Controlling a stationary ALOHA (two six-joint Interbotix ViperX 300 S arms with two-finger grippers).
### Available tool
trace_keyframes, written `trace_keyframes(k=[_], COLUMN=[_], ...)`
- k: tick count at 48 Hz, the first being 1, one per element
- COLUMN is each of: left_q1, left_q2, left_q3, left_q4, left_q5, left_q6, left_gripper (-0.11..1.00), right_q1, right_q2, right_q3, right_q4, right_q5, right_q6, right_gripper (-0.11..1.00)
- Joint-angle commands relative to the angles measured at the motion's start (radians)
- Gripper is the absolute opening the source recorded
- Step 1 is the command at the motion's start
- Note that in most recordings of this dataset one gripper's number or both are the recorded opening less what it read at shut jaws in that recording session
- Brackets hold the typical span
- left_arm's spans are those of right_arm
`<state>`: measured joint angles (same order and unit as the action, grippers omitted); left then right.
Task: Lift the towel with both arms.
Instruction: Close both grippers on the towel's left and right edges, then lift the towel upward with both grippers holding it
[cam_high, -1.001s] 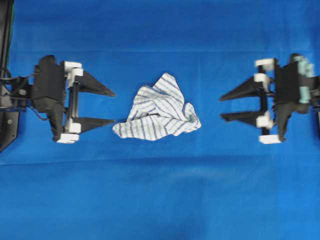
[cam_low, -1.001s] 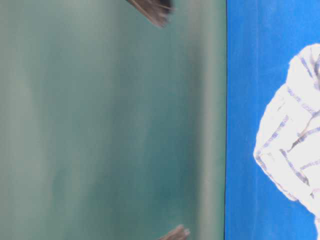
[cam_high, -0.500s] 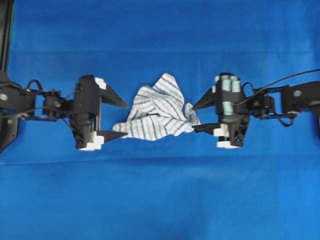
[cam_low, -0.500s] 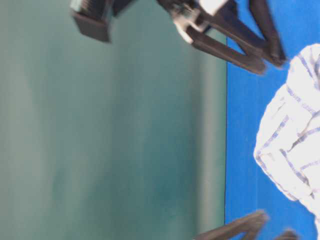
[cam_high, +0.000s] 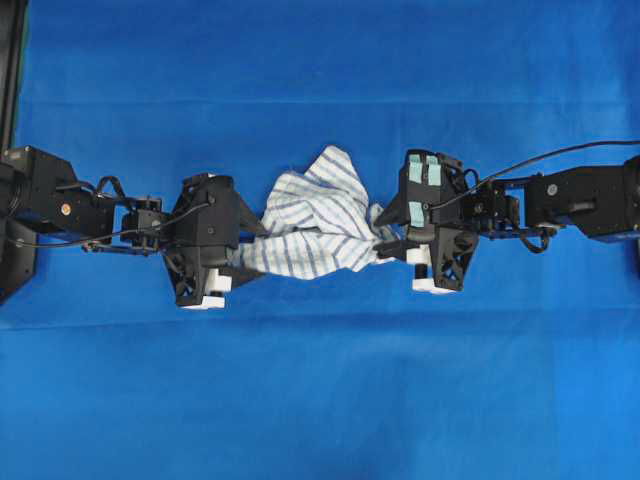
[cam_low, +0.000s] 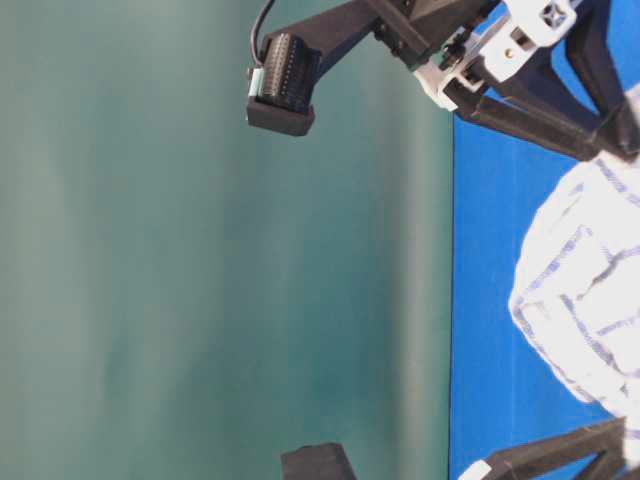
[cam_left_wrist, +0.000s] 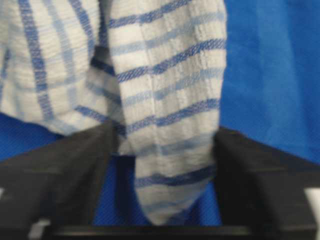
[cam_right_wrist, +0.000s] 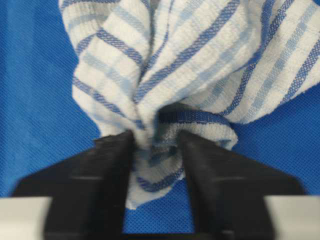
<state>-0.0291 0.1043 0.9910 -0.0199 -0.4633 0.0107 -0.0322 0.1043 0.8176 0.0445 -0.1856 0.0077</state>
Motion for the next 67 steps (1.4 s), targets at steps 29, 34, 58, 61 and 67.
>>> trace_keyframes(k=[29, 34, 58, 61, 67], left_q1=[0.026, 0.043, 0.115, 0.123, 0.143], left_q2=[-0.285, -0.37, -0.618, -0.638, -0.67], left_q3=[-0.078, -0.109, -0.262, -0.293, -0.364], left_q4=[-0.005, -0.005, -0.005, -0.003, -0.002], left_q5=[0.247, 0.33, 0.571, 0.607, 0.675], left_q6=[-0.014, -0.014, 0.003, 0.003, 0.005], left_gripper=[0.04, 0.04, 0.04, 0.04, 0.04], right_q1=[-0.017, -0.034, -0.087, -0.087, -0.087], right_q2=[-0.221, -0.284, -0.485, -0.502, -0.528], right_q3=[-0.074, -0.114, -0.365, -0.394, -0.442], right_q4=[0.0, -0.003, -0.091, -0.104, -0.135], right_q5=[0.141, 0.222, 0.577, 0.601, 0.635], right_q6=[-0.002, -0.008, -0.012, -0.012, -0.014], right_gripper=[0.02, 0.02, 0.02, 0.02, 0.02])
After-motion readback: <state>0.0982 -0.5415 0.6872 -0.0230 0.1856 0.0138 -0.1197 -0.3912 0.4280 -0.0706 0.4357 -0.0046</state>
